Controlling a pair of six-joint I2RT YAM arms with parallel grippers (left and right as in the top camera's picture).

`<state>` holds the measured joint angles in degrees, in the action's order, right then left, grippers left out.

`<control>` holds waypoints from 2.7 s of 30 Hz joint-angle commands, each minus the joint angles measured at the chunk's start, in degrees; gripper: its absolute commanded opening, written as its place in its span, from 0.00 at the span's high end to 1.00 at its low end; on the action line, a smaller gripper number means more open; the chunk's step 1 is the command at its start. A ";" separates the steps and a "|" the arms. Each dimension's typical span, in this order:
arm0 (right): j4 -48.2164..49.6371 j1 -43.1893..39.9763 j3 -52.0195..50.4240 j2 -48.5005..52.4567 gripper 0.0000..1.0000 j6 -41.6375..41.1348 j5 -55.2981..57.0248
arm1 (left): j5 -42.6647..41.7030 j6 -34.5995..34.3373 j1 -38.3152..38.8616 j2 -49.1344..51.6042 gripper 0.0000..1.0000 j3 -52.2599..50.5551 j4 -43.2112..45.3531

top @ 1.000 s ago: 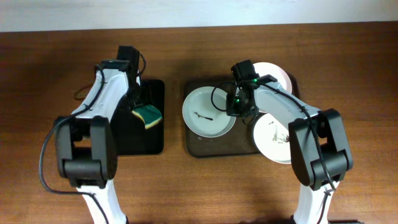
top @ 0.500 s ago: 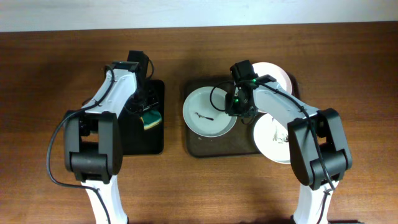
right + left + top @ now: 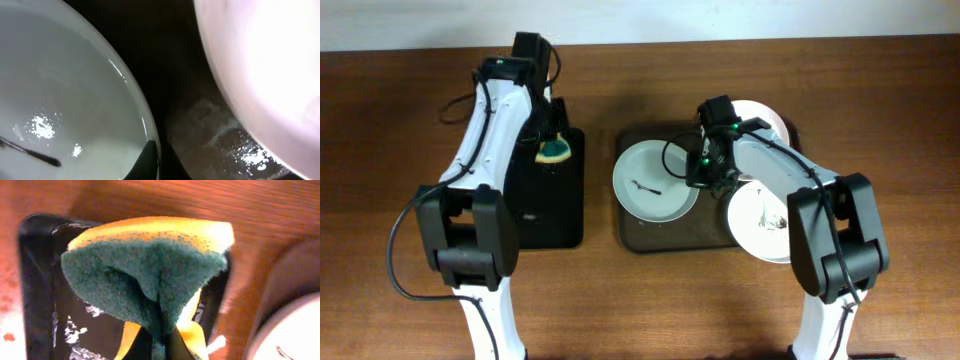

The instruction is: Clean dirty plates on tray and stack at the side

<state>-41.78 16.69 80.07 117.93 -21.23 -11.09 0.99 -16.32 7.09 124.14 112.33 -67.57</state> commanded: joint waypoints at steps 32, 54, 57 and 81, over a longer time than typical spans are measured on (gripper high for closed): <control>4.11 -7.65 -10.08 0.50 0.96 -1.75 -9.29 | -20.17 14.27 21.59 14.53 1.00 1.14 8.50; 4.11 -7.65 -10.08 0.50 0.96 -1.73 -9.27 | 3.52 -9.84 20.46 15.82 1.00 2.34 -1.14; 4.11 -7.65 -10.08 0.50 0.96 -1.75 -9.27 | 16.63 -9.77 19.74 15.78 1.00 6.05 -1.20; -12.90 28.92 -9.99 -24.98 0.96 -15.93 69.26 | -24.98 11.45 1.36 15.78 1.00 42.16 -15.78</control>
<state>-54.54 39.55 70.08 93.60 -33.52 38.57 -23.75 -5.93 8.60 140.49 154.34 -83.35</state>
